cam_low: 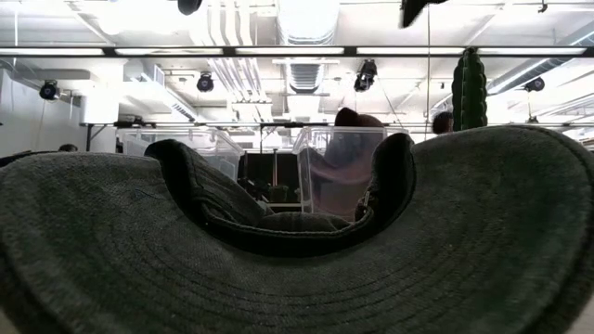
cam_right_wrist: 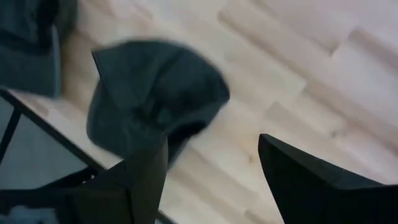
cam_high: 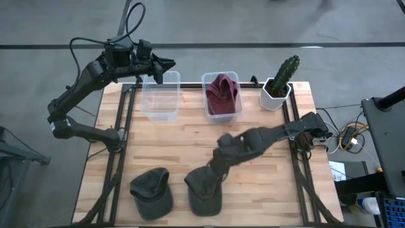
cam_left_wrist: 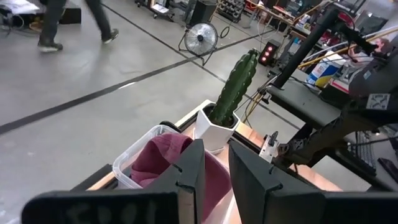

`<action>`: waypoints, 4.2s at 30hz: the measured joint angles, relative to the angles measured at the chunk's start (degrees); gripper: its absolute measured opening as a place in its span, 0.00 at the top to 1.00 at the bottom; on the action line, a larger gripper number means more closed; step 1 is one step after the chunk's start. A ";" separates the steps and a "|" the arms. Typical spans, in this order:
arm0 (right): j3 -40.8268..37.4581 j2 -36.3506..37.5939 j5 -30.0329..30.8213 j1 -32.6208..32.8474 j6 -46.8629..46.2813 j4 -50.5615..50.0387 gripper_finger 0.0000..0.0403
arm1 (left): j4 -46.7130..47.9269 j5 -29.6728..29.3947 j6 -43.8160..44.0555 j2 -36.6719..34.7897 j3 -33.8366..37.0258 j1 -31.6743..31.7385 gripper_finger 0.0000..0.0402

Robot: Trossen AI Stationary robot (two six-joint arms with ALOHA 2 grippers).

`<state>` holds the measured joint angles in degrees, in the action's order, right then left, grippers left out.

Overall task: Pick & Place hat
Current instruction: Put the right black cap into the left transparent bin

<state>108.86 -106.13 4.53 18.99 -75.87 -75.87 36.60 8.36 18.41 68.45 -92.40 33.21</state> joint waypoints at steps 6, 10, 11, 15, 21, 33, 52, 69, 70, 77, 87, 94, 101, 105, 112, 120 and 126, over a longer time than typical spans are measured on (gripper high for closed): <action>-3.60 0.00 -2.52 5.12 -6.03 1.54 0.41 | 0.56 -0.07 0.81 0.00 0.00 0.00 0.83; -6.99 0.00 -4.47 7.80 -10.62 6.93 0.43 | 0.99 -0.07 0.84 0.00 0.00 0.00 0.83; -8.04 0.00 -4.50 8.48 -12.19 9.26 0.43 | 1.05 -0.07 0.84 0.00 0.00 0.00 0.83; -12.96 0.00 -3.40 10.84 -18.30 20.12 0.44 | 1.20 -0.07 0.81 0.00 0.00 0.00 0.83; -22.08 0.00 -3.05 13.13 -27.26 35.41 0.44 | 1.20 -0.07 -0.56 0.00 0.00 0.04 0.83; -35.01 -0.02 1.26 14.22 -33.86 48.95 0.44 | 1.26 -0.09 -3.07 0.00 0.00 0.04 0.83; -39.10 -2.74 1.61 12.32 -33.58 58.71 0.61 | 2.56 -0.09 -3.27 0.00 0.00 -0.02 0.83; -39.04 5.13 14.48 9.36 -30.71 58.62 0.97 | 2.99 -0.08 -3.21 -0.78 0.00 0.00 0.83; -39.04 6.24 16.43 8.78 -29.75 58.64 0.97 | 2.99 -0.07 -3.51 -1.12 -0.01 0.00 0.83; -38.86 14.43 30.35 4.49 -20.57 58.68 0.97 | 2.93 -0.07 -6.59 -4.82 -0.04 0.00 0.83; -33.05 19.08 40.65 -3.41 -1.27 58.45 0.97 | 4.18 1.21 -1.17 -11.45 -0.11 0.02 0.83; -24.34 18.91 42.10 -11.11 15.37 58.50 0.97 | 5.15 2.52 -2.35 -15.42 -0.13 -0.02 0.83; -13.97 18.87 42.53 -17.16 31.47 59.12 0.97 | 4.61 3.00 -4.77 -17.20 -0.13 -0.25 0.83; -8.69 17.34 41.64 -18.63 38.10 60.45 0.97 | 4.33 4.43 -6.67 -16.40 -0.13 -1.33 0.83; 1.62 11.41 39.08 -19.49 44.34 61.59 0.97 | 0.35 4.68 -8.26 -13.85 0.02 -2.96 0.83; 13.63 2.99 39.29 -19.57 50.84 60.93 0.97 | -0.90 4.96 -10.81 -11.21 0.19 -3.37 0.83; 20.70 -0.71 39.52 -19.53 53.85 58.24 0.97 | -1.05 4.79 -11.55 -11.34 0.15 -3.34 0.83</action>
<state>129.56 -106.84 44.05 -0.54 -22.02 -17.63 35.55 13.15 6.86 57.11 -92.25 29.87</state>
